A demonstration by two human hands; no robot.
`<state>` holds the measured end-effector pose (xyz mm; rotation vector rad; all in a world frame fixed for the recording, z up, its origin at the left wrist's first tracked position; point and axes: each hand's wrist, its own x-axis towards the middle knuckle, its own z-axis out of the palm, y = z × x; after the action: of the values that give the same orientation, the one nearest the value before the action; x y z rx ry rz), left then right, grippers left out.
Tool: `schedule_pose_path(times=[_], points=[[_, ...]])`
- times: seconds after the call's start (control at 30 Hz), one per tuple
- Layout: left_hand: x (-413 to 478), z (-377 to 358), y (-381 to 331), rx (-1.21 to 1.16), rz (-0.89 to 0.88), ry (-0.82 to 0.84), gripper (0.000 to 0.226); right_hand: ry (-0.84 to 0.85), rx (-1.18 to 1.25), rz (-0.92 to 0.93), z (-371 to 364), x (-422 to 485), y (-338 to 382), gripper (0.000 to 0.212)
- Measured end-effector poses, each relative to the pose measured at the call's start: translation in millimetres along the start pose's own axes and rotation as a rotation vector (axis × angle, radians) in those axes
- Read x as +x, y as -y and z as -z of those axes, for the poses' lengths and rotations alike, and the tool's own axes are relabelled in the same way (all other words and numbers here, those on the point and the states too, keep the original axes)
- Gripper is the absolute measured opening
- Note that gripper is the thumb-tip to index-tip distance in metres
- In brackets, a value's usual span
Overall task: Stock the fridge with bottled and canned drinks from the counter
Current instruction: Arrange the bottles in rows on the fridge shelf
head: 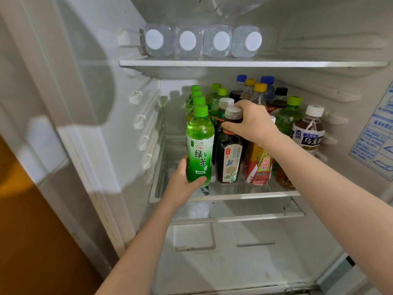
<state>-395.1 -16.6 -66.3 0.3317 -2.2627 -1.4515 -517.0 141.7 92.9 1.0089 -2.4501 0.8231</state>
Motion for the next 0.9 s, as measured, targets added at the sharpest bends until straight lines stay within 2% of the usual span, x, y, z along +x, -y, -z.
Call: schedule_pose_path(times=[0.17,0.27,0.37,0.5,0.57,0.63,0.7,0.8,0.9], points=[[-0.4,-0.5,-2.6,0.000,0.003,0.014,0.067,0.018,0.003,-0.017,0.7,0.2,-0.6,0.057],[0.3,-1.7,-1.1,-0.008,0.018,-0.002,0.067,0.025,0.002,-0.021,2.6,-4.9,0.2,0.068],[0.3,-2.4,-0.5,0.012,0.011,-0.023,0.067,-0.091,0.021,0.001,7.7,-22.3,0.3,0.077],[-2.5,-2.5,-6.4,-0.011,0.032,-0.047,0.088,-0.377,0.245,0.012,14.1,-62.1,-9.6,0.039],[-8.4,-3.7,-18.8,0.104,-0.038,-0.258,0.084,-0.445,0.296,0.013,9.4,-83.9,-21.6,0.024],[-17.0,-6.5,-35.0,0.181,-0.321,-0.544,0.063,-0.447,0.329,-0.017,-1.1,-103.2,-34.7,0.020],[-23.7,-17.2,-54.6,0.163,-0.523,-0.702,0.045,-0.409,0.330,-0.073,-11.2,-116.1,-46.4,0.022],[-34.3,-49.9,-75.7,0.146,-0.551,-0.621,0.035,-0.396,0.274,-0.063,-15.9,-124.8,-59.2,0.027],[-39.1,-82.9,-71.2,0.221,-0.374,-0.519,0.044,-0.417,0.226,0.024,-10.3,-123.1,-65.6,0.029]])
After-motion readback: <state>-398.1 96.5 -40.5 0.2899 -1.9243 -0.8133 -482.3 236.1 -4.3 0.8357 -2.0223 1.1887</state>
